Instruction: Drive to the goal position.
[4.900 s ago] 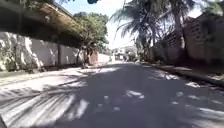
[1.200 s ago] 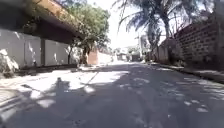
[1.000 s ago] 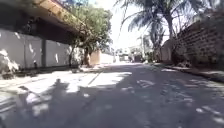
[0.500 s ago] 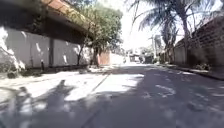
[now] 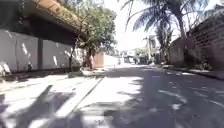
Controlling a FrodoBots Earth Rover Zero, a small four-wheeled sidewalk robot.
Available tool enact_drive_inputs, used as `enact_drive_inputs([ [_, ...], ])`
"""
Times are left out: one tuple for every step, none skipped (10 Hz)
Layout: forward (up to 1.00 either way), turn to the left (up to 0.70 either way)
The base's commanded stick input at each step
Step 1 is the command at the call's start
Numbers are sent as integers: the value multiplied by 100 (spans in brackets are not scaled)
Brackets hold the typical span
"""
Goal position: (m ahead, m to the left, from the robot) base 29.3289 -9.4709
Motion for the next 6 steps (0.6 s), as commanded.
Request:
enact_drive_inputs([
  [100, -23],
  [100, -23],
  [100, -23],
  [100, -23],
  [100, -23],
  [100, -23],
])
